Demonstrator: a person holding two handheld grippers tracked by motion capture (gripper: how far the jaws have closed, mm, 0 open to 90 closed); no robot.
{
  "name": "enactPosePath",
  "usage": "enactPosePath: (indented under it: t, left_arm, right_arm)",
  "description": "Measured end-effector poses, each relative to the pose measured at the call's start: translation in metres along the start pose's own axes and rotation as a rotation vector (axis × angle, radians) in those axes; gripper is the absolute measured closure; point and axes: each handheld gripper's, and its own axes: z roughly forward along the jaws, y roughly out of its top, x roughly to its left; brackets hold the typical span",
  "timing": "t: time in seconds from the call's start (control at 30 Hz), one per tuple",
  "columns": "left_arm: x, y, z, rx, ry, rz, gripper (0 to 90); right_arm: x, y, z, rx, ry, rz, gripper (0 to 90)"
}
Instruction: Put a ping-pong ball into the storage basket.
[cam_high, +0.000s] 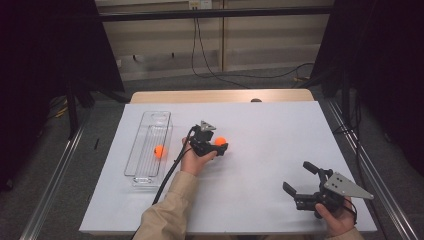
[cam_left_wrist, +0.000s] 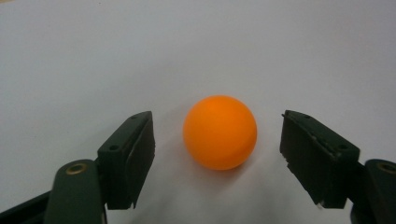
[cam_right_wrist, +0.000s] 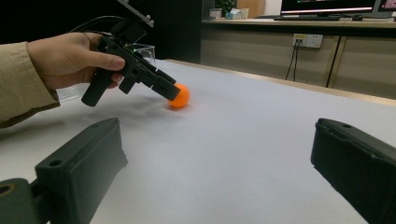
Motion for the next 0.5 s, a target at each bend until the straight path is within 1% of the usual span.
enactPosePath:
  t: [0.07, 0.1, 0.13, 0.17, 0.23, 0.3, 0.33, 0.4, 0.43, 0.5]
  left_arm:
    - [0.0005, -0.0004, 0.0012, 0.007, 0.003, 0.005, 29.4]
    - [0.0001, -0.0006, 0.0020, 0.008, 0.000, -0.006, 29.6]
    - [0.0007, -0.0007, 0.0025, 0.016, 0.005, -0.001, 30.1]
    - [0.0006, -0.0009, 0.0037, 0.017, 0.006, -0.010, 31.0]
    - [0.0017, -0.0008, 0.0043, 0.023, 0.011, -0.002, 31.9]
    - [0.0025, -0.0011, 0.0055, 0.026, 0.009, -0.011, 32.9]
    - [0.0036, -0.0010, 0.0059, 0.026, 0.014, -0.006, 33.2]
    - [0.0035, -0.0010, 0.0067, 0.024, 0.012, -0.007, 34.0]
    - [0.0029, -0.0011, 0.0076, 0.024, 0.005, -0.014, 34.2]
    - [0.0027, -0.0010, 0.0086, 0.022, 0.002, -0.013, 34.6]
  right_arm:
    - [-0.0002, 0.0000, -0.0001, 0.000, 0.001, 0.001, 1.8]
    - [-0.0002, 0.0000, -0.0001, 0.000, 0.000, 0.002, 1.8]
    - [-0.0003, -0.0001, -0.0001, 0.000, 0.000, 0.001, 1.8]
    - [-0.0003, -0.0001, 0.0000, 0.000, 0.000, 0.001, 1.8]
    - [-0.0002, -0.0001, 0.0000, 0.000, 0.000, 0.001, 1.8]
    - [-0.0001, -0.0002, 0.0000, 0.000, 0.001, -0.001, 1.7]
    - [0.0000, -0.0002, 0.0001, 0.000, 0.002, 0.001, 1.7]
    - [-0.0002, -0.0004, 0.0002, 0.001, 0.001, 0.003, 1.8]
    - [-0.0003, -0.0004, 0.0002, 0.001, 0.000, 0.003, 1.7]
    - [-0.0001, -0.0003, 0.0002, 0.001, 0.000, 0.003, 1.8]
